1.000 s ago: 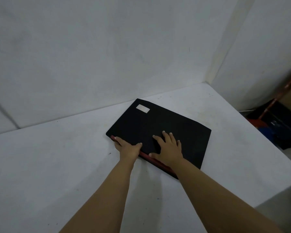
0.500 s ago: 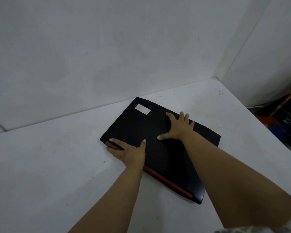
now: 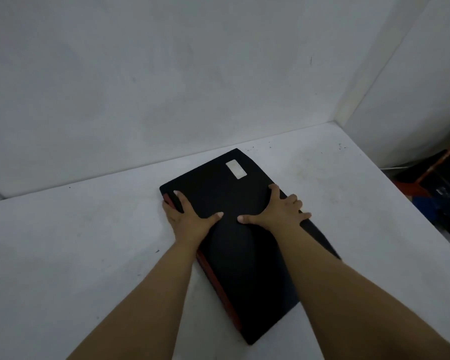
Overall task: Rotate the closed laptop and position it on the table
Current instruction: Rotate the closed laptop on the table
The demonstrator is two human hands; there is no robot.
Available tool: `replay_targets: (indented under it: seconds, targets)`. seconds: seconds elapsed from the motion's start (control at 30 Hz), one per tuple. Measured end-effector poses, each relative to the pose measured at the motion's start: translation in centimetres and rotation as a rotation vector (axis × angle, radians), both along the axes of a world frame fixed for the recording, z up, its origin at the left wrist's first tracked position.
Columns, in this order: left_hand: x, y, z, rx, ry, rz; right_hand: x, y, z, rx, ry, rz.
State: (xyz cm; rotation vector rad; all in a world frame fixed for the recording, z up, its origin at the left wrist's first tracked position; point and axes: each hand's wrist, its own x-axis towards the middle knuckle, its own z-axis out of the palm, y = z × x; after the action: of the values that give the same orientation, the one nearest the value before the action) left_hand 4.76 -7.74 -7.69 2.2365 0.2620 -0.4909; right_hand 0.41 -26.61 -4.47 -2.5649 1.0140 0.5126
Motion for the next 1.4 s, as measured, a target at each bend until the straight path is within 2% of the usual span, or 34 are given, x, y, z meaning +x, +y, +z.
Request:
replay_targets:
  seconds: [0.1, 0.17, 0.3, 0.4, 0.5, 0.63, 0.73, 0.87, 1.13, 1.4]
  targets:
    - [1.6, 1.5, 0.9, 0.022, 0.059, -0.131, -1.6, 2.1, -0.3, 0.015, -0.008, -0.113]
    - [1.6, 2.1, 1.4, -0.01, 0.061, -0.12, -2.3, 2.6, -0.3, 0.016, -0.013, -0.117]
    - [-0.9, 2.0, 1.6, -0.126, 0.006, 0.127, -2.8, 1.7, 0.5, 0.052, -0.037, -0.088]
    - [-3.7, 1.9, 0.9, -0.196, 0.101, 0.385, -3.0, 1.6, 0.7, 0.048, -0.03, -0.077]
    - [-4.8, 1.7, 0.7, -0.372, 0.227, 0.562, -2.8, 1.6, 0.7, 0.054, -0.034, -0.093]
    - [-2.8, 1.8, 1.8, -0.596, 0.394, 0.691, -2.1, 0.8, 0.9, 0.102, -0.019, -0.128]
    - [-1.8, 1.9, 2.7, -0.664, 0.468, 0.685, -2.2, 0.4, 1.0, 0.116, 0.021, -0.159]
    - [-0.5, 1.6, 3.5, -0.629, 0.485, 0.616, -2.6, 1.4, 0.7, 0.129, 0.066, -0.252]
    - [3.0, 1.4, 4.8, -0.51, 0.418, 0.398, -4.6, 4.2, -0.7, 0.124, 0.026, -0.396]
    - [0.0, 3.3, 3.0, -0.206, 0.348, 0.376, -4.3, 2.6, 0.0, 0.287, -0.009, -0.391]
